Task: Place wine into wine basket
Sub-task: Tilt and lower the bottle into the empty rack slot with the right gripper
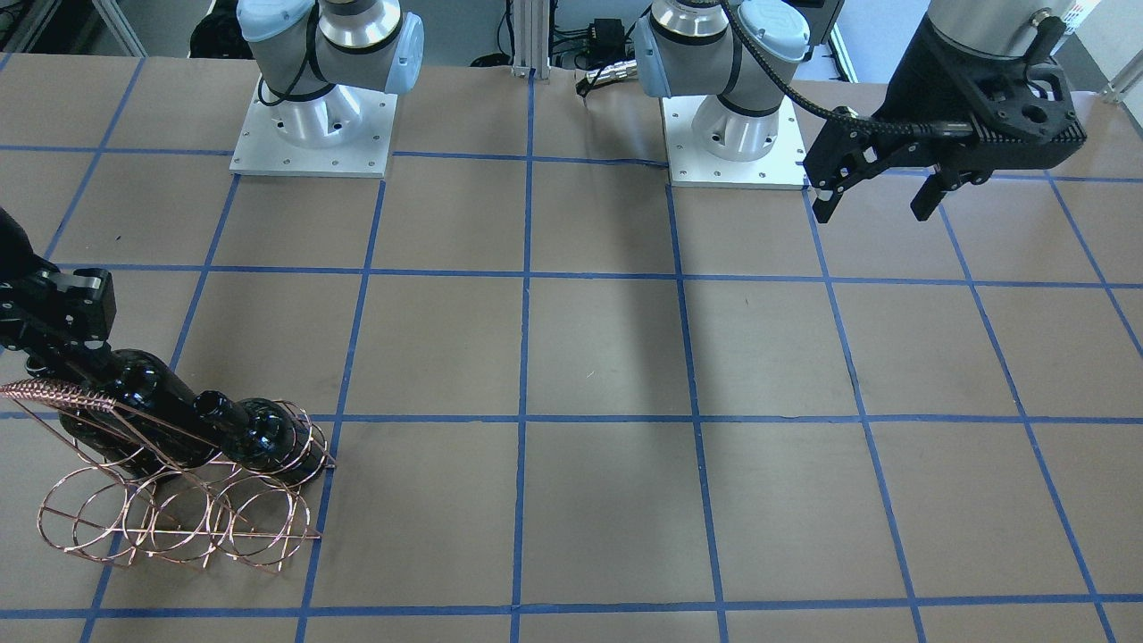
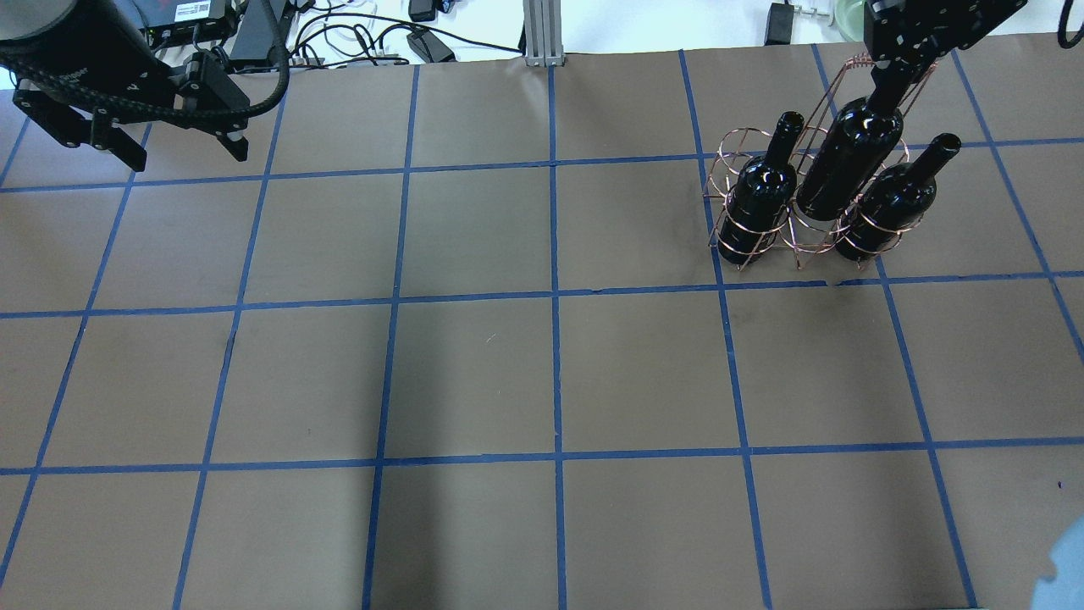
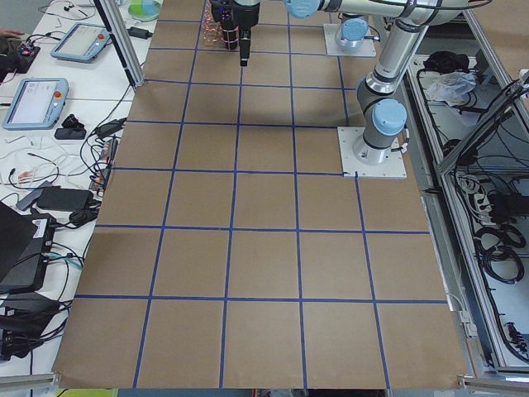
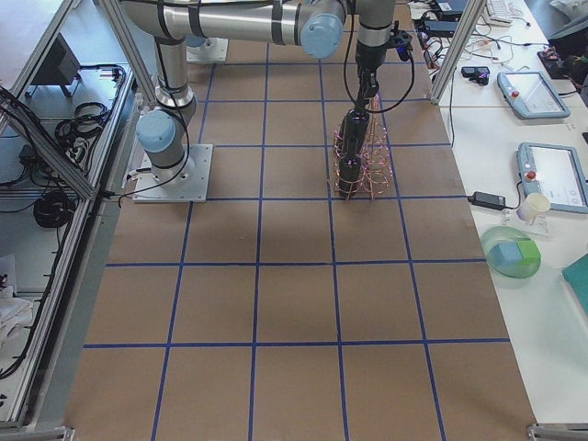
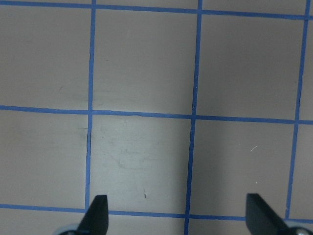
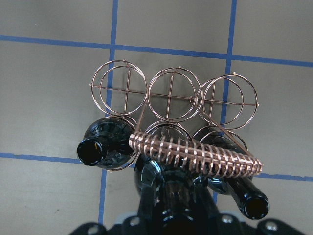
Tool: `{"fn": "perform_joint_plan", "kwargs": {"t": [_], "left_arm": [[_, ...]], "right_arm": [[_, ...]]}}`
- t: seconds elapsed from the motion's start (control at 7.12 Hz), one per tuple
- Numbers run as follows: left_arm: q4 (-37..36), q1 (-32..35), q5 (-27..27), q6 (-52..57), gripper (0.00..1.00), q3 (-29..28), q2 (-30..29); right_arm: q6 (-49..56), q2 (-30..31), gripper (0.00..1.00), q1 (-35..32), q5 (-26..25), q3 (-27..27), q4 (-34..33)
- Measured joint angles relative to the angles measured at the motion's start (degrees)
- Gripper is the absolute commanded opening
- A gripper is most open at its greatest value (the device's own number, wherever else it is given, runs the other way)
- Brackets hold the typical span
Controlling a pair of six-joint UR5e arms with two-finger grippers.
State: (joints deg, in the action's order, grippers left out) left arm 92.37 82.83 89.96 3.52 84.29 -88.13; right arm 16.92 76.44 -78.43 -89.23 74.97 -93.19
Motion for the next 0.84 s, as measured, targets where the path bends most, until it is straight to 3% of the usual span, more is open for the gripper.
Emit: {"fn": "perform_joint_plan", "kwargs": {"t": [0.84], "left_arm": [[0.0, 0.0, -0.3, 0.0, 1.00, 0.4, -0.2]], "right_arm": [[4.0, -2.8, 0.00, -0.1, 0.1, 5.8, -7.1]]}}
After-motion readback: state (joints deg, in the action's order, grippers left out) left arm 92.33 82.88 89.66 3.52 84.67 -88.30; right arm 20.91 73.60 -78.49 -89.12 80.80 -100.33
